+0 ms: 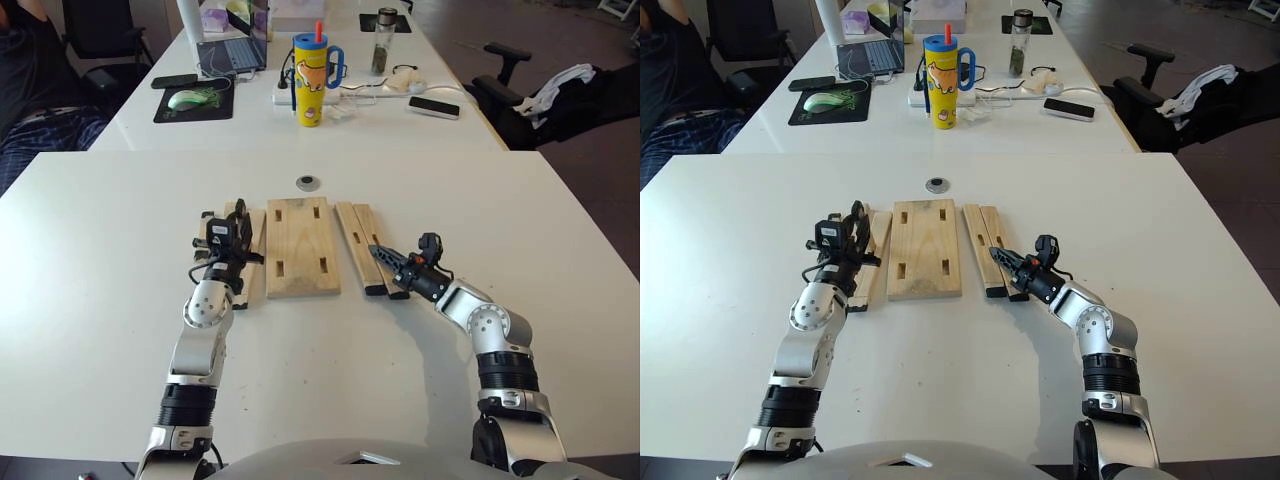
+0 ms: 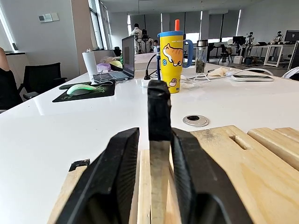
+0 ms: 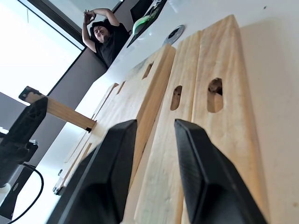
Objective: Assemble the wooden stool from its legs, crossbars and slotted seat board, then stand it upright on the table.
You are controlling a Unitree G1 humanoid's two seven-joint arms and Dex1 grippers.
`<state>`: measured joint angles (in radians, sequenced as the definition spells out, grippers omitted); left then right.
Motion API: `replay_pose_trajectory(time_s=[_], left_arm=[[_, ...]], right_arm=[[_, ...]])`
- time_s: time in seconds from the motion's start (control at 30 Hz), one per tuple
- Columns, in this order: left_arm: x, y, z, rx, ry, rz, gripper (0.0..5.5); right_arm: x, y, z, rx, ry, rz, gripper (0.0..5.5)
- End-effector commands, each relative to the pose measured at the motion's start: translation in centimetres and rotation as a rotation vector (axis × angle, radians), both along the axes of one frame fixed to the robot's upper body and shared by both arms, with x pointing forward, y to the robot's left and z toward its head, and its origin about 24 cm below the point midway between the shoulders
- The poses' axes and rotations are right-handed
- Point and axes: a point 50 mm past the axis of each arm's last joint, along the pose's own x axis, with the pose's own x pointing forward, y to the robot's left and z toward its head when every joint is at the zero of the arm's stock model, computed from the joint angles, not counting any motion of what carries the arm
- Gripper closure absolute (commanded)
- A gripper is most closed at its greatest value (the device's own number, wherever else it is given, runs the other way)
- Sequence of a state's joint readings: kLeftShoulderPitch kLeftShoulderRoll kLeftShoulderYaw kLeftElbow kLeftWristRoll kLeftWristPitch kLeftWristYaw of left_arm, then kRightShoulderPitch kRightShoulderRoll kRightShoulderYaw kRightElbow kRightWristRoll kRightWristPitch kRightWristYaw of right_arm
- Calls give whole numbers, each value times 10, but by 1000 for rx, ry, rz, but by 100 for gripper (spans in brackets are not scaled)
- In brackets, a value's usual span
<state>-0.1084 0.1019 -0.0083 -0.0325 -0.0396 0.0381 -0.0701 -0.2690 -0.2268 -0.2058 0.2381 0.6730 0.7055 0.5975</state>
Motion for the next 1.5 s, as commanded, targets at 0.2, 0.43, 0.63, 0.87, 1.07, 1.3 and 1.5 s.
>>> replay_pose_trajectory(time_s=[0.2, 0.43, 0.63, 0.87, 1.07, 1.3, 1.5], left_arm=[[18, -4, 65, -37, -231, -36, 359], [58, -15, 130, -124, -268, -122, 433], [64, -15, 132, -97, -208, -135, 517], [66, -9, 117, -89, -135, -111, 548], [68, -14, 121, -85, -134, -137, 548], [54, 4, -9, 20, 409, -64, 548], [62, -1, 2, -1, 324, -85, 548]], right_arm=[[-2, 5, -2, 14, 1, 6, 401], [1, 7, -3, 19, -8, -8, 401], [3, 10, -3, 24, -16, -14, 401], [1, 10, -4, 24, -19, -27, 401], [3, 11, -3, 28, -25, -32, 401], [3, 15, -2, 34, -31, -28, 401], [4, 15, -2, 37, -36, -32, 401]])
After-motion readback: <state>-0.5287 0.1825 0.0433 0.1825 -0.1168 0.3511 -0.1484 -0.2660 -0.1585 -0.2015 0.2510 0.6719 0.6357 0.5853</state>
